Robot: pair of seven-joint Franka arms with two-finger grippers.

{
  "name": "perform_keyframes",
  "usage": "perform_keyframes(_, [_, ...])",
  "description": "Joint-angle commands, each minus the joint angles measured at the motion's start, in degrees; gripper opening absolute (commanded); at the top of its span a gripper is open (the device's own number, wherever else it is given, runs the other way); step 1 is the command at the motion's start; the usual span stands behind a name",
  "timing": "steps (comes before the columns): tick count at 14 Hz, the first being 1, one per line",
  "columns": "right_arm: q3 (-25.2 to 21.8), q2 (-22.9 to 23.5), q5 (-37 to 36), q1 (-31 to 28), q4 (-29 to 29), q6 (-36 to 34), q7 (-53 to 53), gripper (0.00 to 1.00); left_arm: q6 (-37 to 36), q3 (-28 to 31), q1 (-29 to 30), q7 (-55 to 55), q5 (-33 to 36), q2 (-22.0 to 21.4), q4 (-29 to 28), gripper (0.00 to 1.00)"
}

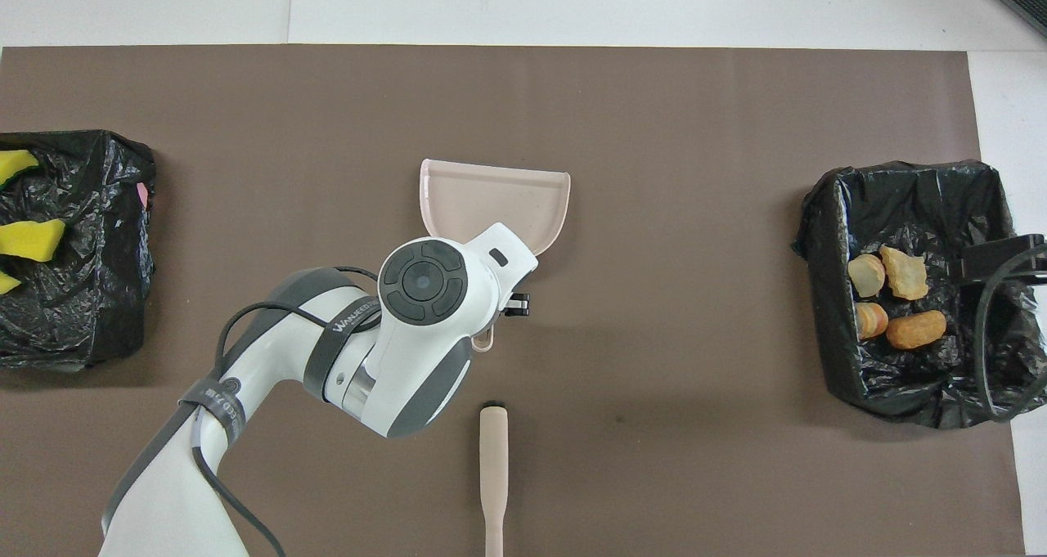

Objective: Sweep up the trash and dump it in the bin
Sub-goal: 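Place the dustpan back at the table center with the left gripper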

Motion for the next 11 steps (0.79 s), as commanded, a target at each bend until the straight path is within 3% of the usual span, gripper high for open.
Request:
perform_keyframes(1, [0.4,-1.5,-0.2,-0.3,-1.5,-0.2,1.1,1.0,1.7,0.9,-1.0,0.0,-1.7,-1.5,-2.5,0.0])
perform_keyframes(3, [0.4,-1.5,-0.2,-0.2,-1.4,-0.2,1.1,1.0,1.9,0.9,-1.0,-0.6,-4.0,-1.5,-2.8,0.03])
perform_keyframes(4, [0.4,-1.5,-0.2,-0.3,-1.5,-0.2,1.1,1.0,2.0,0.9,-1.0,-1.0,-4.7,-1.5,-2.8,0.2])
perform_keyframes(6, [0.4,-1.5,-0.2,-0.3,-1.5,-0.2,1.1,1.0,1.7,1.0,-1.0,-1.3,-4.8,-1.5,-2.6,0.96])
perform_keyframes(11, [0.4,-1.5,-0.2,-0.2,-1.4,-0.2,1.1,1.0,-1.5,2.6,1.0,0.8,-4.1,-3.0,-0.3,1.0])
